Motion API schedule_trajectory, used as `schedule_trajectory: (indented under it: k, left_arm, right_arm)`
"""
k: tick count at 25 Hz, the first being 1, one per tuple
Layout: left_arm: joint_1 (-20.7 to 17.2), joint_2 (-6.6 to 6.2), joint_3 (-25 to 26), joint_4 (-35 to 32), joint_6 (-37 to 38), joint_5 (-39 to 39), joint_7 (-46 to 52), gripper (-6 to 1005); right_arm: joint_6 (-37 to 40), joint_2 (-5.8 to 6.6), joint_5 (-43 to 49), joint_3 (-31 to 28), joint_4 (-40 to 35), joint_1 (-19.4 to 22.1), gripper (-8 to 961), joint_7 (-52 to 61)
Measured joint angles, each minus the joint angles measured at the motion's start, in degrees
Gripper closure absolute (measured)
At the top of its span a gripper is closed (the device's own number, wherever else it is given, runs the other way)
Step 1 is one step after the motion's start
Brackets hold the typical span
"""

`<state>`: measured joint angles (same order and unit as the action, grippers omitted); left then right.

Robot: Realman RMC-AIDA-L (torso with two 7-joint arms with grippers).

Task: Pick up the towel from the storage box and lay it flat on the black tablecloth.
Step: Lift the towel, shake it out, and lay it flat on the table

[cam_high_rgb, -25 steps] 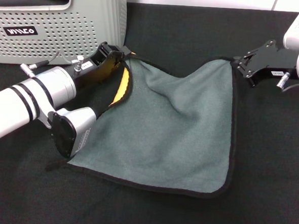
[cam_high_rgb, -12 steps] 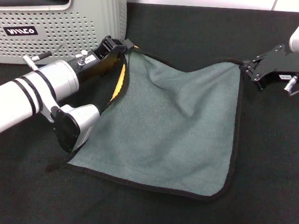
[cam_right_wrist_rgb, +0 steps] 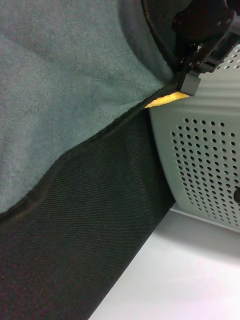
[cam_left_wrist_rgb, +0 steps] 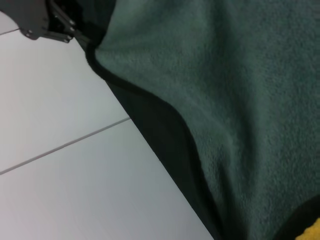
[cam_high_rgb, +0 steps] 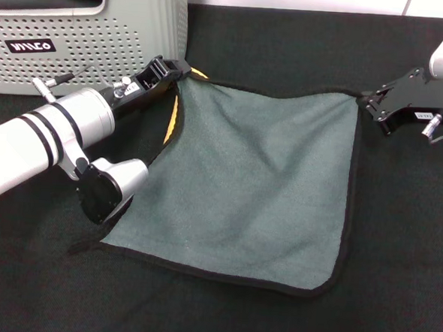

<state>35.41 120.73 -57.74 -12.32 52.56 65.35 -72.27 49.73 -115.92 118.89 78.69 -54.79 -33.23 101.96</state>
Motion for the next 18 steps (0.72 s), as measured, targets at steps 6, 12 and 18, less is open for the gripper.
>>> schedule_trajectory:
  k: [6,12,18]
  left_arm:
    - [-0.17,-0.07,0.05,0.49,-0.16,-0.05,-3.59,992]
    - [-0.46,-0.01,0.01,0.91,-0.03,-0.06,-4.54,992]
    - [-0.05,0.03,0.00,1.74,-0.11,-0.05,-4.52,992]
  right_arm:
    - [-0.05,-0.06,0.09,0.75,0.04,-0.07,951,0.00]
    - [-0.16,-0.09,0.11,1.76,0.06,-0.17,951,-0.01]
    - [-0.30,-0.24,0.12,1.85,0.66,-0.34,952,-0.01]
